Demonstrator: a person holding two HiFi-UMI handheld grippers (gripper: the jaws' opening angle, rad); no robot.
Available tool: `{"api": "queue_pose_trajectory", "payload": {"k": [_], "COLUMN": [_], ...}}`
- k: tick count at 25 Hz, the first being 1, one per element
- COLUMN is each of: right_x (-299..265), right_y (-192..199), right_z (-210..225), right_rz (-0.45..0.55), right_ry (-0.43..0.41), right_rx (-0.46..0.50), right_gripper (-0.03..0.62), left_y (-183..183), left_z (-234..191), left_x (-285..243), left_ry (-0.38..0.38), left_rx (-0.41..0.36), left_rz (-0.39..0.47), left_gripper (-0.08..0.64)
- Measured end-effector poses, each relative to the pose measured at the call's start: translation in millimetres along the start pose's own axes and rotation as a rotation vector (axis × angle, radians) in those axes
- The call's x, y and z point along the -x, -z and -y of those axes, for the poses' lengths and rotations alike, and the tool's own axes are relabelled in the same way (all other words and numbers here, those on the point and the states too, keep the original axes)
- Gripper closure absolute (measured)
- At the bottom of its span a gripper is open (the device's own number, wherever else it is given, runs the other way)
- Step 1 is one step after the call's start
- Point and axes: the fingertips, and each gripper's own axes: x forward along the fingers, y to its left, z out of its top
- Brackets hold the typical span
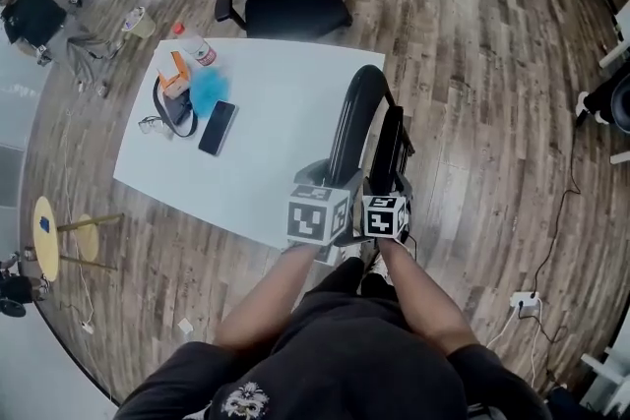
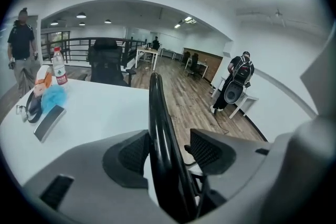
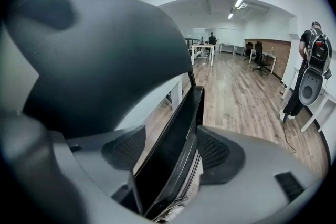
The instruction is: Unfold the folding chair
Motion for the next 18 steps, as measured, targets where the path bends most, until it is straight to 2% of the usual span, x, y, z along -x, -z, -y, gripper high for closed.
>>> {"api": "queue_pose_trajectory", "payload": {"k": [4,8,10,15,18], "right_x": [-22.9,-51.2,-52.7,-54.5,-53.0], "right_y": [12.6,32.1,29.8,35.3,33.4], "right_z": [-7.0,-7.3,-7.0,-0.9,0.0], "right_rz": [-0.08,-0.167,-0.198,-0.206,-0.182], "right_ry": [0.014,0.034,0.046,0.063,0.058], "right_rx": [-0.007,-0.011,-0.008,-0.012,-0.014], "right_gripper": [0.267,0.264,0.264,0.264,0.264], "left_y": [5.5,7.1,6.6,7.0,6.8], "left_z": [-5.5,-6.5,-3.0,0.7,-1.9], "left_x": [-9.4,-15.8,-18.5,-19.6,-17.5], "left_ry": [0.022,0.049,0.068,0.09,0.105], "left_rx": [0.013,0.03,0.03,0.031,0.053], "left_rz": [-0.01,-0.013,-0.015,-0.018,-0.003], "left_gripper": [0.314,0.316,0.319,0.353,0.411]}}
